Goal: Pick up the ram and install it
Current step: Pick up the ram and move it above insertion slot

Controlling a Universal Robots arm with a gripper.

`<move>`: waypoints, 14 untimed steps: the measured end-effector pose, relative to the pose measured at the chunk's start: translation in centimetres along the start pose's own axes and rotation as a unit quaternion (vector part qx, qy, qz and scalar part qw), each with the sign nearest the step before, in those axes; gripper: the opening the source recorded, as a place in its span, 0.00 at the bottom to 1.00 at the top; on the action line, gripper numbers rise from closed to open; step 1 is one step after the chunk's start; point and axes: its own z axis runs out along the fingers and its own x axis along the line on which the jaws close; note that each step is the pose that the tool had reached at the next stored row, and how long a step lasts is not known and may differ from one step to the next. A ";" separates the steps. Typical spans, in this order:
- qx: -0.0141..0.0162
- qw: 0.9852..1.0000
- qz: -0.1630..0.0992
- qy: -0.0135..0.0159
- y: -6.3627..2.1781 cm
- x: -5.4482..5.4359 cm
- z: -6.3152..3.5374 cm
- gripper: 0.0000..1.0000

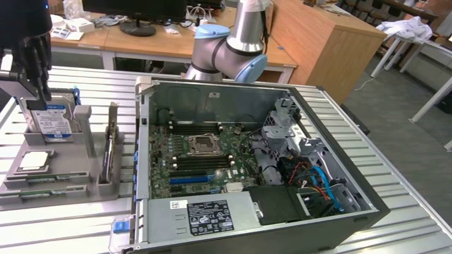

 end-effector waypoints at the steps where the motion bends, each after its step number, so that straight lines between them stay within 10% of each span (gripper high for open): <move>1: 0.000 1.000 0.000 0.000 0.00 0.0 0.12 0.30; 14: 0.000 1.000 0.000 0.000 -0.07 0.0 1.70 0.30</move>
